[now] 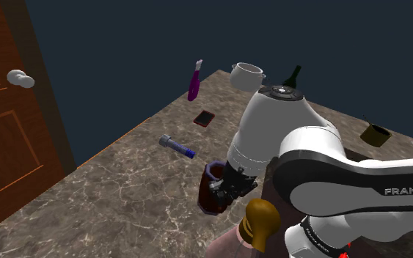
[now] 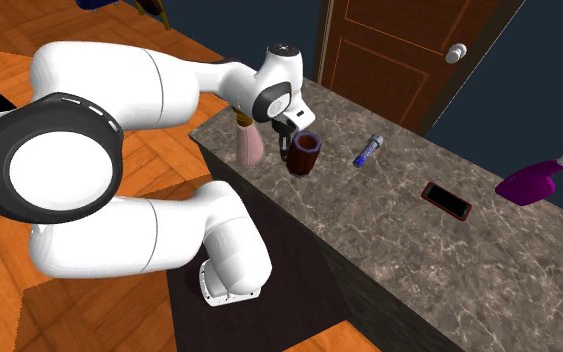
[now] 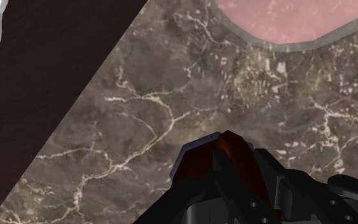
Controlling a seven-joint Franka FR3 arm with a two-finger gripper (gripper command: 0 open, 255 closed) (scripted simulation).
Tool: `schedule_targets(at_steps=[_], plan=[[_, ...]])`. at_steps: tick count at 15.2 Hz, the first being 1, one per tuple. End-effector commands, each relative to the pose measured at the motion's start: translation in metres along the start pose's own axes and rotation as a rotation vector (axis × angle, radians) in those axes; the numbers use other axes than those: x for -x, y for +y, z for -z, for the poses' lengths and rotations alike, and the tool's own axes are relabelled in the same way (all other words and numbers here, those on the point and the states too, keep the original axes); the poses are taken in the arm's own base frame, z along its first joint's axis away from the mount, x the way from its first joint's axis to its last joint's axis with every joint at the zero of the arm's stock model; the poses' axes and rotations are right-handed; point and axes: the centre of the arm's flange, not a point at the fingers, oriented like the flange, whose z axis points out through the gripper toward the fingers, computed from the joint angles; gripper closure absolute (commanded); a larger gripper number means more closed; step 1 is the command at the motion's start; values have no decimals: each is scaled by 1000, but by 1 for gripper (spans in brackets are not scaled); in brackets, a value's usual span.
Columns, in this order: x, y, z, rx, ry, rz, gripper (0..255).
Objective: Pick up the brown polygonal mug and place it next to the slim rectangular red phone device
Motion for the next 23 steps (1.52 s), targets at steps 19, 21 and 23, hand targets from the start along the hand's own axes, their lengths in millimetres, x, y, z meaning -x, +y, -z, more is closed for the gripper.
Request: schedule_targets(at_steps=[19,21,23], plan=[[-3,0,106,-1,0,0,255],[-3,0,116,-1,0,0,255],[-4,0,127,-1,0,0,255]])
